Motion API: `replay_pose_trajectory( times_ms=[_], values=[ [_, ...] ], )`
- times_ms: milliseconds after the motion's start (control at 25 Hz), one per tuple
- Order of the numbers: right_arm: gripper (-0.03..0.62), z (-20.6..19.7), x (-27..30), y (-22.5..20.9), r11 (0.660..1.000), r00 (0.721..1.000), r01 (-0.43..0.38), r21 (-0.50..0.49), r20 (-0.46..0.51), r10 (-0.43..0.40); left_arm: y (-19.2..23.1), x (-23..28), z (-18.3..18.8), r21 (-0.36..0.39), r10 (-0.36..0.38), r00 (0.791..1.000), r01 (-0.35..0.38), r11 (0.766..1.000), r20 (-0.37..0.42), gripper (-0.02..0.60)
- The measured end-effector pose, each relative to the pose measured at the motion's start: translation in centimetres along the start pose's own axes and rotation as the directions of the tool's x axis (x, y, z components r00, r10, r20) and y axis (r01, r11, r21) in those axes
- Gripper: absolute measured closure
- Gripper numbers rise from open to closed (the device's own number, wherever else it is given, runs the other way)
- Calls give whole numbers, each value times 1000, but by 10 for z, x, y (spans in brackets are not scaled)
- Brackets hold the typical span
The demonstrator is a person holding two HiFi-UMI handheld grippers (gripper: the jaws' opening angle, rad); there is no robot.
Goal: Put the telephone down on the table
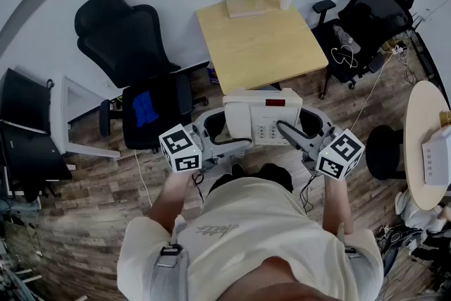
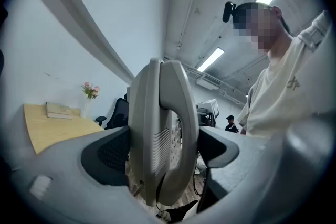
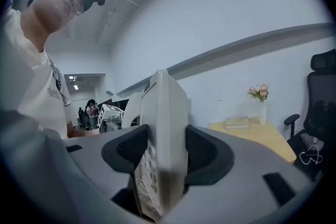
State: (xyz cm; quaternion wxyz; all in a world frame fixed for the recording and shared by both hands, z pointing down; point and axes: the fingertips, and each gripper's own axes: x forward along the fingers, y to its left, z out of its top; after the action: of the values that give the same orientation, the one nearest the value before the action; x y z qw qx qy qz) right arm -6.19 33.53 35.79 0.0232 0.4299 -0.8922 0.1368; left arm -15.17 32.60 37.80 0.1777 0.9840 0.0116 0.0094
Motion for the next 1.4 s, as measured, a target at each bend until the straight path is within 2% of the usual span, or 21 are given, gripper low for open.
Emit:
replay_pose_trajectory(
  times_ms=[480,760,960,1400],
  values=[
    [381,2,3,1,1000,1000,21,5,4,-21,3,-4,5,18,-16,1000,16,1000,12,195],
    [381,-15,4,-8,999,999,36,25,-26,-36,13,3,-15,-37,-39,999,40,999,17,195],
    [381,-28,9,-37,997,997,43,69,-61,-39,36,21,-26,-98,-39,999,40,994,6,195],
    [381,-4,51,-139,992,998,-57,114,-25,60,123,70,6,-82,55,995,-62,995,-82,195]
  ],
)
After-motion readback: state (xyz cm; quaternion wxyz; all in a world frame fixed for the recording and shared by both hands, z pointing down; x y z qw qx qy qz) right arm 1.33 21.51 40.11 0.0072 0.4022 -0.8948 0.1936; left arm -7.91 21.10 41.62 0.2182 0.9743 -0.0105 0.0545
